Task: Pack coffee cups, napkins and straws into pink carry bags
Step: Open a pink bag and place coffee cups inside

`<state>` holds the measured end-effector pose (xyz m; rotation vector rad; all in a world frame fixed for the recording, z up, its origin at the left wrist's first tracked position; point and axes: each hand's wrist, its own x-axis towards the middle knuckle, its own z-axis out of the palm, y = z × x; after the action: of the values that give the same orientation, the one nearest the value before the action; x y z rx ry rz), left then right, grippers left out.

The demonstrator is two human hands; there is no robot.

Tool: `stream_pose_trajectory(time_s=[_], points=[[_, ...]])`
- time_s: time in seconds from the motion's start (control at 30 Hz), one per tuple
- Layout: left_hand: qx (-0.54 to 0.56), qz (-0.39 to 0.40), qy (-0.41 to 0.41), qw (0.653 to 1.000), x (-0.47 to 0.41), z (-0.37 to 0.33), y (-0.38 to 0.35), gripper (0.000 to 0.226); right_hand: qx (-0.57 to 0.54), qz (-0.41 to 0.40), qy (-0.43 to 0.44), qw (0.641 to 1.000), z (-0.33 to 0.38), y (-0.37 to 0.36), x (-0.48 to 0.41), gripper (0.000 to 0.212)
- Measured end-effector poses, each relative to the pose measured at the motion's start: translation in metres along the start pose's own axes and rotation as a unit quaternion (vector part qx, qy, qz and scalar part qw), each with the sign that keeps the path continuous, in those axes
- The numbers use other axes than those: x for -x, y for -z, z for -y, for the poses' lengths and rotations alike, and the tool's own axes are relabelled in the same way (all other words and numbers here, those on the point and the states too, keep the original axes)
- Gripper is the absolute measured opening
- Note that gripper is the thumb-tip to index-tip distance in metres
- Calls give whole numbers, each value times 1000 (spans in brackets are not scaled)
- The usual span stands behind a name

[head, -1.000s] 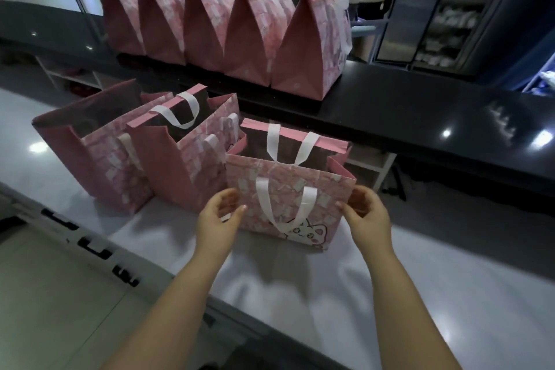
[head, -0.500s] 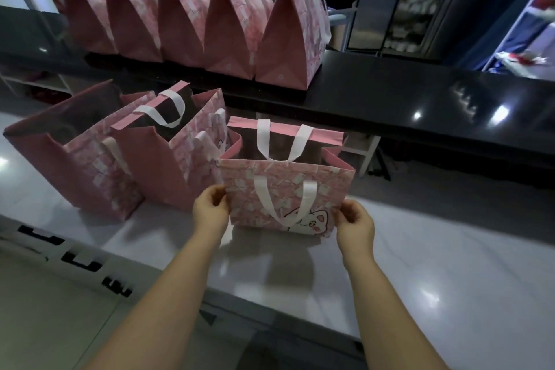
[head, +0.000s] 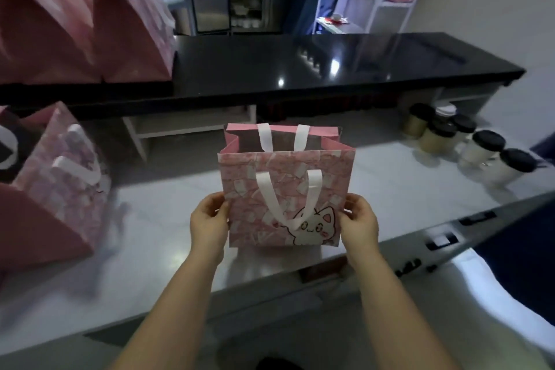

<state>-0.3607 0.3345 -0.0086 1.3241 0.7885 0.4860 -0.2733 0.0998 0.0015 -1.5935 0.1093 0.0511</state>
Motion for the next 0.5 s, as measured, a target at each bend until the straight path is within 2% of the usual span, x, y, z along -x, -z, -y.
stream_pose_trajectory(time_s=[0.17, 0.33, 0.5], points=[[12, 62, -7, 998, 29, 2, -58, 14, -29, -76, 15, 997, 4, 68, -5, 28], [24, 120, -18, 992, 64, 7, -144, 13, -83, -133, 35, 987, 11, 154, -27, 20], [60, 122, -36, 990, 99, 30, -241, 16, -92, -149, 46, 983, 10, 236, -73, 9]])
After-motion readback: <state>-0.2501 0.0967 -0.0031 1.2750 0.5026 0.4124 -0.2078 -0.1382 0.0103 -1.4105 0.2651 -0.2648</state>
